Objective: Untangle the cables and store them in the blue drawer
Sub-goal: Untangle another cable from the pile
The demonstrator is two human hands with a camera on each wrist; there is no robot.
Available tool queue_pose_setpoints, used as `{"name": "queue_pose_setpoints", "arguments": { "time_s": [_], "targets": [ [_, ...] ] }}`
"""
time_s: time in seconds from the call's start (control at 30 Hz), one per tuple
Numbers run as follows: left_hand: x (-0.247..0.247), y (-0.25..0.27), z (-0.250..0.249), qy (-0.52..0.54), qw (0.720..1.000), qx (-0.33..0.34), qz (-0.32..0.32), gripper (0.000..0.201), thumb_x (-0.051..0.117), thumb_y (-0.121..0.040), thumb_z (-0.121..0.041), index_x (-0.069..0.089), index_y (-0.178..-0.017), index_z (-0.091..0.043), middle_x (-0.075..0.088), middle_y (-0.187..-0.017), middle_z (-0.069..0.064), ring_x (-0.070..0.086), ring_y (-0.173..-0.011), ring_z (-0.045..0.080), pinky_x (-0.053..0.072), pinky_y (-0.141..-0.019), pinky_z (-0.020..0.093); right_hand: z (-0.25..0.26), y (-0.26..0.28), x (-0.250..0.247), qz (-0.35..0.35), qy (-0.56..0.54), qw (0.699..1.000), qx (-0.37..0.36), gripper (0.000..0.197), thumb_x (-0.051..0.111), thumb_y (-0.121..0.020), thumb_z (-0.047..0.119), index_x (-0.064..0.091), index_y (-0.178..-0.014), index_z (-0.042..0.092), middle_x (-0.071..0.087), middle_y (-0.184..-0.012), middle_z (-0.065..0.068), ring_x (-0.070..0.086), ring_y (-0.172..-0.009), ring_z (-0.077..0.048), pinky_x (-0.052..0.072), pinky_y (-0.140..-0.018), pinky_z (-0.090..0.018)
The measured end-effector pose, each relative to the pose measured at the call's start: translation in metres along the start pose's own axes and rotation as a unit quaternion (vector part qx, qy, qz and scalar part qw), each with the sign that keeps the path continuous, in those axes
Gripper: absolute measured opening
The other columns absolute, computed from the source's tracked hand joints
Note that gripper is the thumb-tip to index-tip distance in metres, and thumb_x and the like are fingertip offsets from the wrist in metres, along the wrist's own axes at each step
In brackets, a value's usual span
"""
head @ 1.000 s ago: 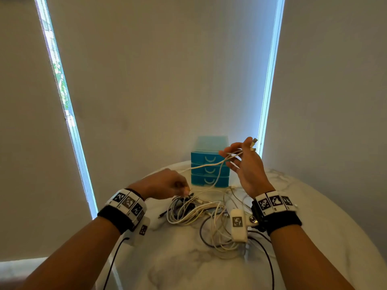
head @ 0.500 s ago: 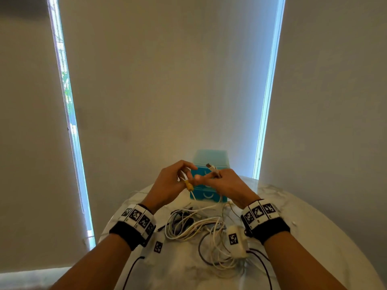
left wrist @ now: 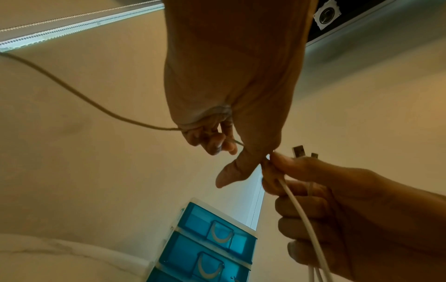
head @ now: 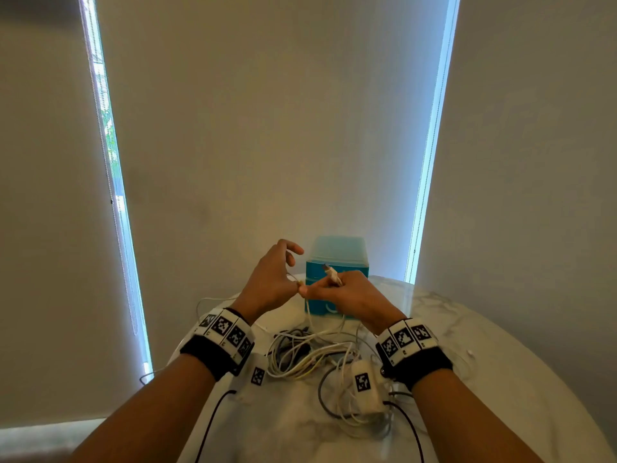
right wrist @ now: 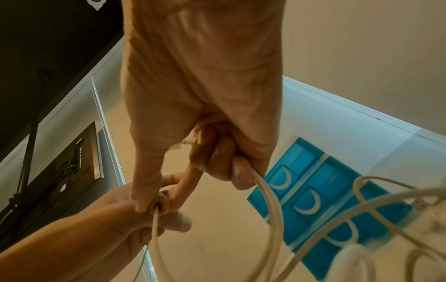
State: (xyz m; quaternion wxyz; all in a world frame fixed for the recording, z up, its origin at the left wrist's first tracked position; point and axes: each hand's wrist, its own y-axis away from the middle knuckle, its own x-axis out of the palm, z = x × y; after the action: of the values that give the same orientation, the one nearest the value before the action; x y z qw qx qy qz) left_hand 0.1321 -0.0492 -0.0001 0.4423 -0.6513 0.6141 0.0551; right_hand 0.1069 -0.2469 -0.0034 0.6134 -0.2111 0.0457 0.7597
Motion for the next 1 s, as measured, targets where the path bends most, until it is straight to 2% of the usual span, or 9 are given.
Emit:
{"name": "queue_pose_setpoints", "arguments": {
  "time_s": [0.17,0.27,0.37,0.47,0.57,0.67,0.8,0.9,1.0],
  "targets": [
    [-0.043,-0.008,0.009,-0.004,0.999,-0.026,0.025,0.016,0.073,-0.071,-0.012,0.078,-0.075,-0.026,0.074,-0.077,-0.003,0.058,-0.06,0.0,0.047,-0.064,0.024,-0.006,0.001,-0.028,0.002,0.094,0.996,-0.003,0.018,0.091,-0.083,0.032,0.08,-0.075,0.02,0.08,-0.093,-0.008,0.075,-0.089,-0.023,0.063,-0.083,-0.042],
    [-0.064,-0.013,0.031,0.061,0.996,-0.068,-0.019,0.025,0.065,-0.074,0.0,0.077,-0.071,-0.021,0.069,-0.063,0.004,0.057,-0.058,0.013,0.047,-0.065,0.028,-0.013,0.0,-0.042,-0.039,-0.054,0.998,-0.005,0.011,0.086,-0.087,0.019,0.077,-0.087,0.013,0.08,-0.101,-0.008,0.074,-0.091,-0.025,0.062,-0.08,-0.033],
    [-0.058,-0.012,0.043,0.089,0.989,-0.111,-0.036,0.021,0.059,-0.057,-0.014,0.075,-0.066,-0.025,0.064,-0.056,-0.005,0.055,-0.066,0.02,0.044,-0.069,0.032,-0.015,-0.007,-0.036,-0.109,-0.272,0.956,-0.007,0.014,0.079,-0.092,0.013,0.073,-0.102,0.005,0.067,-0.084,-0.011,0.056,-0.062,-0.018,0.052,-0.065,-0.028],
    [-0.045,-0.014,0.059,0.025,0.99,-0.142,0.009,0.02,0.059,-0.058,-0.029,0.075,-0.071,-0.029,0.068,-0.06,-0.014,0.064,-0.077,0.019,0.044,-0.092,0.038,-0.011,-0.01,-0.033,-0.154,-0.481,0.862,-0.038,0.021,0.073,-0.097,0.017,0.061,-0.079,0.015,0.034,-0.061,0.001,0.031,-0.054,-0.012,0.037,-0.056,-0.027],
    [-0.029,-0.013,0.075,-0.03,0.978,-0.139,0.149,0.033,0.065,-0.068,-0.057,0.077,-0.086,-0.032,0.074,-0.073,-0.019,0.07,-0.095,0.016,0.033,-0.117,0.047,-0.011,-0.014,-0.036,-0.198,-0.562,0.801,-0.063,0.044,0.071,-0.1,0.023,0.042,-0.067,0.023,0.028,-0.06,0.003,0.026,-0.053,-0.013,0.035,-0.054,-0.029],
    [-0.006,-0.006,0.062,-0.016,0.956,-0.093,0.277,0.038,0.069,-0.085,-0.061,0.075,-0.104,-0.028,0.08,-0.092,-0.012,0.071,-0.092,0.006,0.047,-0.112,0.053,-0.01,-0.018,-0.033,-0.207,-0.584,0.783,-0.054,0.045,0.067,-0.104,0.032,0.042,-0.069,0.022,0.03,-0.061,0.004,0.026,-0.054,-0.013,0.034,-0.053,-0.029],
    [0.007,0.0,0.019,-0.001,0.935,-0.032,0.353,0.016,0.077,-0.092,-0.024,0.073,-0.108,-0.025,0.079,-0.107,-0.001,0.073,-0.097,0.011,0.055,-0.107,0.047,-0.008,-0.014,-0.029,-0.225,-0.593,0.771,-0.058,0.041,0.064,-0.104,0.044,0.049,-0.075,0.019,0.028,-0.059,0.004,0.028,-0.05,-0.012,0.033,-0.053,-0.029],
    [0.004,0.001,-0.005,-0.025,0.912,0.001,0.409,0.029,0.089,-0.085,-0.034,0.076,-0.111,-0.029,0.079,-0.109,-0.006,0.073,-0.108,0.019,0.056,-0.106,0.042,-0.008,-0.009,-0.026,-0.247,-0.596,0.761,-0.057,0.033,0.062,-0.105,0.048,0.055,-0.096,0.017,0.031,-0.059,0.003,0.035,-0.051,-0.013,0.032,-0.06,-0.03],
    [0.006,0.001,-0.022,0.01,0.92,0.022,0.391,0.034,0.082,-0.092,-0.049,0.079,-0.106,-0.019,0.081,-0.098,-0.004,0.074,-0.092,0.014,0.057,-0.098,0.035,-0.009,-0.011,-0.023,-0.249,-0.616,0.746,-0.046,0.034,0.057,-0.107,0.053,0.052,-0.109,0.019,0.03,-0.062,0.002,0.032,-0.055,-0.014,0.034,-0.06,-0.032]
  ]
}}
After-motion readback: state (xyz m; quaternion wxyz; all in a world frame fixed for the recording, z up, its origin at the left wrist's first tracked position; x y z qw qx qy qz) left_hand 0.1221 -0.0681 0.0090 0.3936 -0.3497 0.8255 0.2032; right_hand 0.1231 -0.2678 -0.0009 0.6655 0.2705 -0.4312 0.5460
